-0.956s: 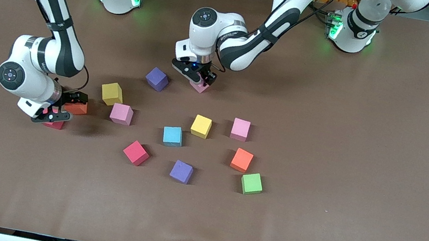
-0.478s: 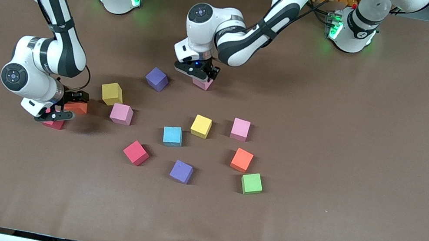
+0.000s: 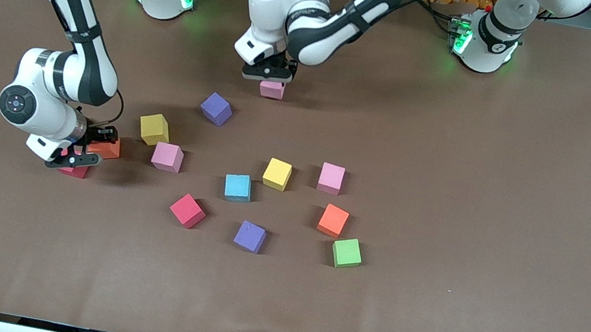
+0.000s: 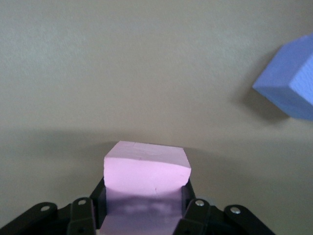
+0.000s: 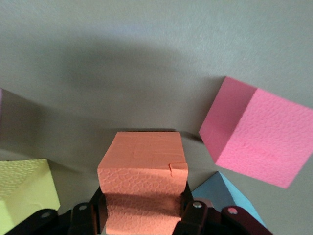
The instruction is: Form number 2 with 11 blocks
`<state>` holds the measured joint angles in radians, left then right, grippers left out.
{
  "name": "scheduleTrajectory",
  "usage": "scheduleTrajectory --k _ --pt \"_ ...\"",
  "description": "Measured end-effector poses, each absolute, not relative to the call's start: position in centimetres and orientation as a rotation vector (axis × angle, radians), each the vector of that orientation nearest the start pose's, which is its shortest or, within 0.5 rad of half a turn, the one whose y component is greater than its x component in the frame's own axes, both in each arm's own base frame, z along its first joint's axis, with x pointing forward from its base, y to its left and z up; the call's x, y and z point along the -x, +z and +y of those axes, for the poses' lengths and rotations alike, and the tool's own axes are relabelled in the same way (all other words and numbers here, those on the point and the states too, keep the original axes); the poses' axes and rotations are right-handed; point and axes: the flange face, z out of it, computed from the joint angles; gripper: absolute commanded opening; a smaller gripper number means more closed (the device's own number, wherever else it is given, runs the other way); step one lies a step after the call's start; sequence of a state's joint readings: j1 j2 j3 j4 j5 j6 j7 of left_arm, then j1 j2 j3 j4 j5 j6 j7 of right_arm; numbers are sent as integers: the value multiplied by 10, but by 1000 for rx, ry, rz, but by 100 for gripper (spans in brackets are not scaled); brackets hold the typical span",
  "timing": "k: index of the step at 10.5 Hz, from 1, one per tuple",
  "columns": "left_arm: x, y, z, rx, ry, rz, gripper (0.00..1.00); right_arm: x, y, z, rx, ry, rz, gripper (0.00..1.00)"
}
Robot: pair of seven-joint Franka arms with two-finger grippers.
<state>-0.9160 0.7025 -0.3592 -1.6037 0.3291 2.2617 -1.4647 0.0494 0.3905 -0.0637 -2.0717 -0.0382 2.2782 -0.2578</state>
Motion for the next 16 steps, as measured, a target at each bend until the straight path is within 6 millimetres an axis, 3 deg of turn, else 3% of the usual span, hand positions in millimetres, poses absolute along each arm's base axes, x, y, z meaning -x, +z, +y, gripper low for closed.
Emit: scheduleTrajectory --k 3,5,8,11,13,14,15,16 --pt "-226 231 -655 3131 -41 -96 6 -594 302 18 3100 263 -465 0" --pt "-226 222 -654 3118 -32 -138 6 -607 332 19 3103 220 -464 0" --pt "-226 217 -653 3114 -28 -165 7 -611 338 10 3111 197 -440 0" --pt "-227 215 -653 3111 -58 -141 22 -612 340 -5 3114 192 -420 0" --pt "-227 211 -653 3106 -84 -119 23 -612 340 -6 3114 193 -418 0" --pt "-227 209 -653 3105 -95 -106 40 -613 339 -5 3114 192 -418 0" --pt "-227 209 -653 3106 -98 -105 49 -613 339 -4 3113 192 -421 0" --pt "-227 209 -653 3107 -98 -105 80 -613 338 -2 3112 191 -428 0"
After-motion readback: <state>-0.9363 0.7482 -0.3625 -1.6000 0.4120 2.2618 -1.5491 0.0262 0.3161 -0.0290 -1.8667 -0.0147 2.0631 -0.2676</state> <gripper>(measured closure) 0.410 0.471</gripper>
